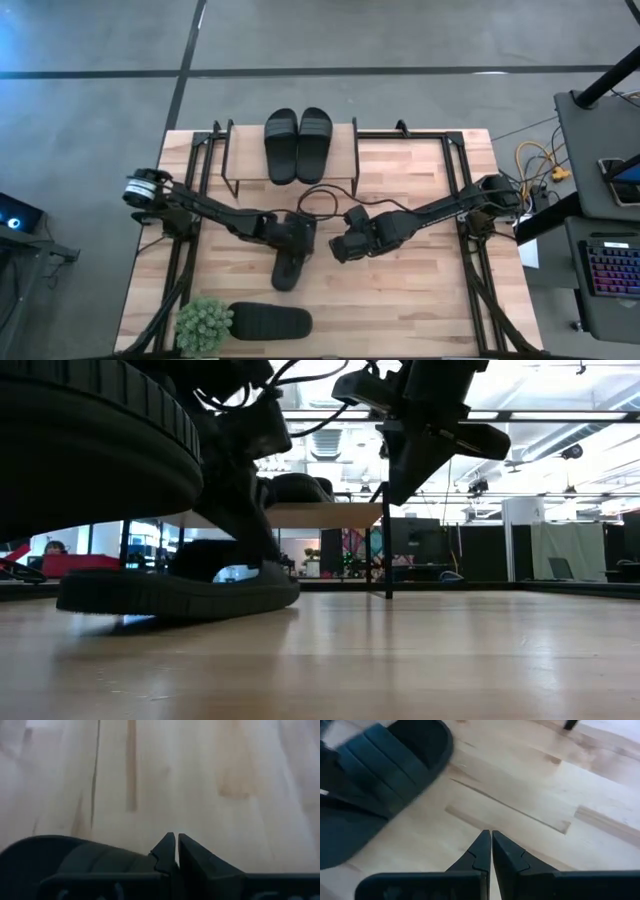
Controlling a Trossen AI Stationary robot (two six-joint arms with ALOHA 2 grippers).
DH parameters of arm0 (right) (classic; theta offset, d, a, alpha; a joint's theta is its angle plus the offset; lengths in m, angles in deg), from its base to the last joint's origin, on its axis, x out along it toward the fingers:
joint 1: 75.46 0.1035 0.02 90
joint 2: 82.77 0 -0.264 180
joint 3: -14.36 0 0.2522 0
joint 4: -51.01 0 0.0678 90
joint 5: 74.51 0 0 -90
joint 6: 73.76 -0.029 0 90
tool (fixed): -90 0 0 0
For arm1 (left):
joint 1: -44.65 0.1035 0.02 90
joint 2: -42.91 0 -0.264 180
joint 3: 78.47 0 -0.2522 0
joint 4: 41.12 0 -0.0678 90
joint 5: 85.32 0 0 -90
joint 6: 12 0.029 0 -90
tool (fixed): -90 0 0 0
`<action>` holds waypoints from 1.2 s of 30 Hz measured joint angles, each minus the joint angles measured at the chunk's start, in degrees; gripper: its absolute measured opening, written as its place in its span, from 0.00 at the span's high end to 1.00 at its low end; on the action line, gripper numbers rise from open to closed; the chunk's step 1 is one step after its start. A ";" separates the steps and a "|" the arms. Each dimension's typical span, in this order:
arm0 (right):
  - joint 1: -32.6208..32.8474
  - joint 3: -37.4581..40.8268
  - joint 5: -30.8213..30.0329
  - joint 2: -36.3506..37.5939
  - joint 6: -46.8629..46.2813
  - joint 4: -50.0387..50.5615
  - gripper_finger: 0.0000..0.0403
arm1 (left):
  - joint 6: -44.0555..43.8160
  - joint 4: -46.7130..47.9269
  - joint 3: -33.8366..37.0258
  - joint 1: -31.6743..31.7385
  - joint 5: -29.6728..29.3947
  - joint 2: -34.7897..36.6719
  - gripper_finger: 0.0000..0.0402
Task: Pick and place slides into the shelf
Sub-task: Adjust the black slides, then put the black slide under the shelf
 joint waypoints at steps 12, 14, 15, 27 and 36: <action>0.12 0.14 -1.68 0.00 -0.46 1.33 0.98 | -1.22 15.65 2.06 1.53 -11.03 6.17 0.97; 0.12 0.24 -1.68 0.00 -0.46 1.50 0.98 | -1.24 17.94 2.43 2.42 -12.29 6.80 0.98; 0.12 0.24 -1.68 0.00 -0.46 1.43 0.98 | -1.22 18.41 2.60 2.73 -12.41 7.06 0.97; 0.81 0.33 2.95 0.00 1.24 -2.67 0.98 | -6.03 15.62 3.65 2.11 -7.50 22.28 0.97; 2.48 0.33 13.78 0.00 10.15 -23.76 0.98 | -16.49 14.90 7.49 0.64 5.49 36.85 0.97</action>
